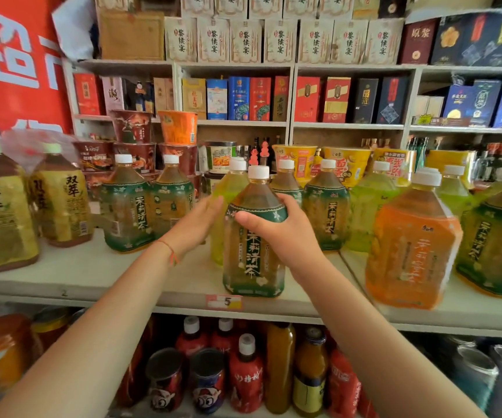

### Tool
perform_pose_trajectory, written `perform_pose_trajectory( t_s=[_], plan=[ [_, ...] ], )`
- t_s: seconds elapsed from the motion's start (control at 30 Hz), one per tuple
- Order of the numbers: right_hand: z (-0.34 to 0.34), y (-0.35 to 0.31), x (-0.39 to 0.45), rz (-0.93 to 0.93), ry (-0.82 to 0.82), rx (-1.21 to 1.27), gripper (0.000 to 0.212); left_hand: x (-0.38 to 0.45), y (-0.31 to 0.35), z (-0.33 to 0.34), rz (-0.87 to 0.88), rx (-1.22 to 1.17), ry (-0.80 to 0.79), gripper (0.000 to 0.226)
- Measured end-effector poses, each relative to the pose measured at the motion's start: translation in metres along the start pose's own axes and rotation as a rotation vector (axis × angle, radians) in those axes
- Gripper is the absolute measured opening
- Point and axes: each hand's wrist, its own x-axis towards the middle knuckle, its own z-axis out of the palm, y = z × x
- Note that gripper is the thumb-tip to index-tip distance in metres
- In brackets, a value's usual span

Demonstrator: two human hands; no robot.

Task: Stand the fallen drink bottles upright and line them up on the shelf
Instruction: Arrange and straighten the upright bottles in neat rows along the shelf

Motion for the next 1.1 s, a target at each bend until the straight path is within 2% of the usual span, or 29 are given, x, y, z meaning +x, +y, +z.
perform_pose_trajectory(
  t_s=[0.1, 0.17, 0.2, 0.27, 0.37, 0.43, 0.5, 0.57, 0.67, 0.77, 0.83, 0.9, 0.97, 1.03, 1.1],
  plan=[
    [0.041, -0.009, 0.002, 0.000, 0.013, -0.005, 0.100, -0.012, -0.001, -0.024, 0.011, -0.126, 0.247, 0.055],
    [0.071, -0.016, 0.004, -0.023, 0.023, -0.012, 0.087, -0.027, -0.004, -0.041, 0.071, -0.210, 0.399, 0.034],
    [0.086, -0.019, 0.004, -0.041, 0.027, -0.015, 0.079, -0.035, -0.005, -0.047, 0.110, -0.223, 0.441, 0.026],
    [0.118, -0.022, 0.004, -0.064, 0.010, -0.020, 0.068, -0.050, -0.013, -0.062, 0.175, -0.269, 0.460, 0.025],
    [0.161, -0.028, 0.003, -0.109, -0.070, -0.073, 0.065, -0.066, -0.037, -0.089, 0.267, -0.246, 0.425, 0.044],
    [0.176, -0.029, 0.007, -0.123, -0.104, -0.190, 0.060, -0.067, -0.052, -0.100, 0.337, 0.002, 0.458, 0.063],
    [0.180, -0.031, 0.007, -0.195, -0.073, -0.334, 0.044, -0.062, -0.065, -0.104, 0.353, 0.305, 0.538, 0.086],
    [0.171, -0.030, 0.005, -0.333, 0.044, -0.442, 0.032, -0.056, -0.068, -0.104, 0.289, 0.406, 0.603, 0.102],
    [0.139, -0.031, 0.009, -0.484, 0.338, -0.487, 0.024, -0.047, -0.068, -0.099, 0.259, 0.413, 0.601, 0.101],
    [0.089, -0.027, 0.027, -0.437, 0.670, -0.456, 0.029, -0.045, -0.065, -0.091, 0.215, 0.465, 0.645, 0.093],
    [0.052, -0.020, 0.043, -0.271, 0.805, -0.500, 0.035, -0.047, -0.058, -0.080, 0.293, 0.569, 0.747, 0.082],
    [0.024, -0.012, 0.059, -0.046, 0.766, -0.597, 0.051, -0.047, -0.045, -0.062, 0.482, 0.595, 0.792, 0.067],
    [0.012, -0.005, 0.070, 0.157, 0.585, -0.695, 0.082, -0.041, -0.027, -0.041, 0.591, 0.488, 0.658, 0.058],
    [0.011, -0.002, 0.077, 0.251, 0.444, -0.818, 0.099, -0.032, -0.010, -0.022, 0.502, 0.372, 0.444, 0.068],
    [0.011, -0.004, 0.083, 0.252, 0.405, -0.937, 0.104, -0.018, -0.003, -0.008, 0.372, 0.325, 0.311, 0.086]
  ],
)
